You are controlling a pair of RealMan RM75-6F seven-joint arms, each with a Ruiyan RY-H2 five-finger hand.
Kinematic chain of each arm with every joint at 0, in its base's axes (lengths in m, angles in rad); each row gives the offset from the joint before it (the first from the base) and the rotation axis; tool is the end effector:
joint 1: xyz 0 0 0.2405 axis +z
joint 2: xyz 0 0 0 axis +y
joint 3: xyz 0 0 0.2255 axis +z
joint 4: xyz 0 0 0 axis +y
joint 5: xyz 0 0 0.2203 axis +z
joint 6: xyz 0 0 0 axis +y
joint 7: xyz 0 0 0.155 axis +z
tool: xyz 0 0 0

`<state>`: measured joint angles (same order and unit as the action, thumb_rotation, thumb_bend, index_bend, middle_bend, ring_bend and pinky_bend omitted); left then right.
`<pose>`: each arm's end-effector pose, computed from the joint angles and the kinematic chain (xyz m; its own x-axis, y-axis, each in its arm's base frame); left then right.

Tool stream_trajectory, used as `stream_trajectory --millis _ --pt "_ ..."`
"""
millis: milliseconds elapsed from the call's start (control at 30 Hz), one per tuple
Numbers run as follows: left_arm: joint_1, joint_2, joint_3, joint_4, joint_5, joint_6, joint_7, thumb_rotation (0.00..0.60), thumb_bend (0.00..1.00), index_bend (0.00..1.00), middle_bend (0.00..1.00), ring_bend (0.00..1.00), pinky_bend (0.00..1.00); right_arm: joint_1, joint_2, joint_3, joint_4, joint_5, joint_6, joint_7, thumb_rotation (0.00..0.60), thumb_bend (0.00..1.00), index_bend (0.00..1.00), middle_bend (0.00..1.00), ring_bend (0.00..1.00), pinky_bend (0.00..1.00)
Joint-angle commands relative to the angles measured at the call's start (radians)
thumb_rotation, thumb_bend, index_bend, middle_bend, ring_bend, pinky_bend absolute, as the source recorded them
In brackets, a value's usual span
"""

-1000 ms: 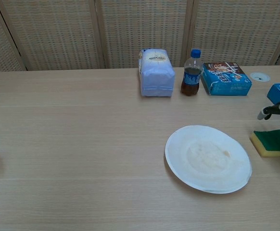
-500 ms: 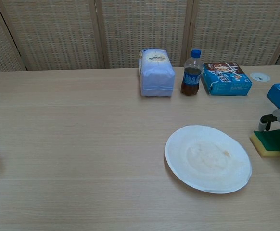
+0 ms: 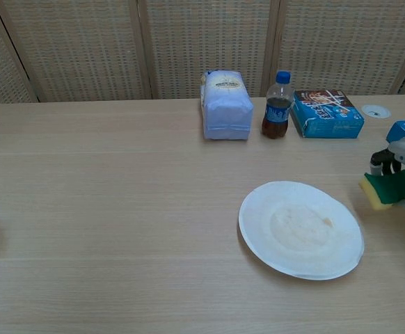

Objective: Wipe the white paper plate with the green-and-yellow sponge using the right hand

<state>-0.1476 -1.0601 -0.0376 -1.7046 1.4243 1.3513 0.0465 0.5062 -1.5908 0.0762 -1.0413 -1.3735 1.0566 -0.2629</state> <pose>-0.2812 0.2027 0.1277 0.3990 0.1281 0.9080 0.9156 -0.0022 -0.4020 -0.2711 -0.3223 0.0008 0.7075 -0.1408 0.6926 -0.7017 -0.2564 0.6647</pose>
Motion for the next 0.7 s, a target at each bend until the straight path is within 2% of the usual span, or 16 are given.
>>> stream_trajectory --millis 33,133,267,433,567,700 --pt "-0.002 0.000 0.001 -0.001 0.001 -0.003 0.001 0.600 0.00 0.00 0.00 0.00 0.00 0.012 0.074 -0.013 -0.113 -0.095 0.087 -0.069 0.600 0.41 0.46 0.50 0.39 0.58" --pt "-0.004 -0.001 0.002 -0.001 0.001 -0.006 0.004 0.600 0.00 0.00 0.00 0.00 0.00 0.041 0.140 -0.018 -0.223 -0.154 0.102 -0.187 0.600 0.45 0.46 0.50 0.39 0.58" --pt "-0.007 -0.001 0.002 -0.002 -0.001 -0.010 0.005 0.600 0.00 0.00 0.00 0.00 0.00 0.087 0.202 -0.011 -0.358 -0.159 0.038 -0.401 0.600 0.54 0.46 0.50 0.39 0.58" --pt "-0.008 0.002 0.002 -0.002 -0.008 -0.015 -0.005 0.600 0.00 0.00 0.00 0.00 0.00 0.129 0.211 0.012 -0.480 -0.009 -0.081 -0.763 0.600 0.57 0.49 0.50 0.41 0.59" --pt "-0.012 0.009 0.001 -0.001 -0.014 -0.025 -0.017 0.600 0.00 0.00 0.00 0.00 0.00 0.159 0.179 0.019 -0.555 0.129 -0.100 -1.032 0.600 0.58 0.50 0.50 0.42 0.60" --pt "-0.014 0.013 -0.001 -0.001 -0.023 -0.031 -0.022 0.600 0.00 0.00 0.00 0.00 0.00 0.183 0.147 0.011 -0.575 0.219 -0.094 -1.186 0.600 0.59 0.50 0.50 0.42 0.60"
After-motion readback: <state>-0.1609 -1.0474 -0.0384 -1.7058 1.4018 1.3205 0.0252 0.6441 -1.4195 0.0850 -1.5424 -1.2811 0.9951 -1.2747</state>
